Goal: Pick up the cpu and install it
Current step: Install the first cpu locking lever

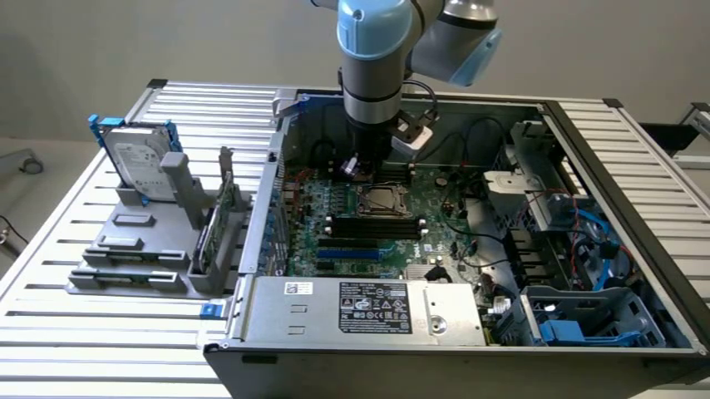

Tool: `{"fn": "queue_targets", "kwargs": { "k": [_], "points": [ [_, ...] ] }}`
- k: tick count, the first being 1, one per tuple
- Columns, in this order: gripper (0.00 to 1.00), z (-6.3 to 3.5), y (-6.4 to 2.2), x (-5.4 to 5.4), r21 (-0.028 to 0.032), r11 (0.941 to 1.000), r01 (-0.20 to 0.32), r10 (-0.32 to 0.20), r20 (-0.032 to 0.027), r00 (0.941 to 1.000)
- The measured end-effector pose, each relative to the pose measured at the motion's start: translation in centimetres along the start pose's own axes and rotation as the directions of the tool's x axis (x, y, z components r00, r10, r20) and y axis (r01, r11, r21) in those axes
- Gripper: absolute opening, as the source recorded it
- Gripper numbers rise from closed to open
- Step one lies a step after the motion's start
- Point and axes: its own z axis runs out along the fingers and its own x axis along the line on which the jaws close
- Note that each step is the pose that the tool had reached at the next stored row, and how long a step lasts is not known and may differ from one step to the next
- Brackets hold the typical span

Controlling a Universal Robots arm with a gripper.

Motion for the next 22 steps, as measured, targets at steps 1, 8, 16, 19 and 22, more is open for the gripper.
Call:
{"fn": "queue_targets", "kwargs": {
  "k": [1,8,16,19,22],
  "points": [
    [0.11,0.0,0.02,0.02,-0.0001,1.0,0.0,0.0,0.0001,1.0],
    [0.11,0.02,0.17,0.14,-0.0009,1.0,0.0,0.0,0.0012,1.0],
    [0.11,0.04,0.37,0.3,-0.002,1.0,0.0,0.0,0.0023,1.0],
    [0.11,0.05,0.45,0.37,-0.0022,1.0,0.0,0.0,0.0027,1.0],
    [0.11,0.06,0.55,0.46,-0.0023,1.0,0.0,0.0,0.0029,1.0]
  ]
}}
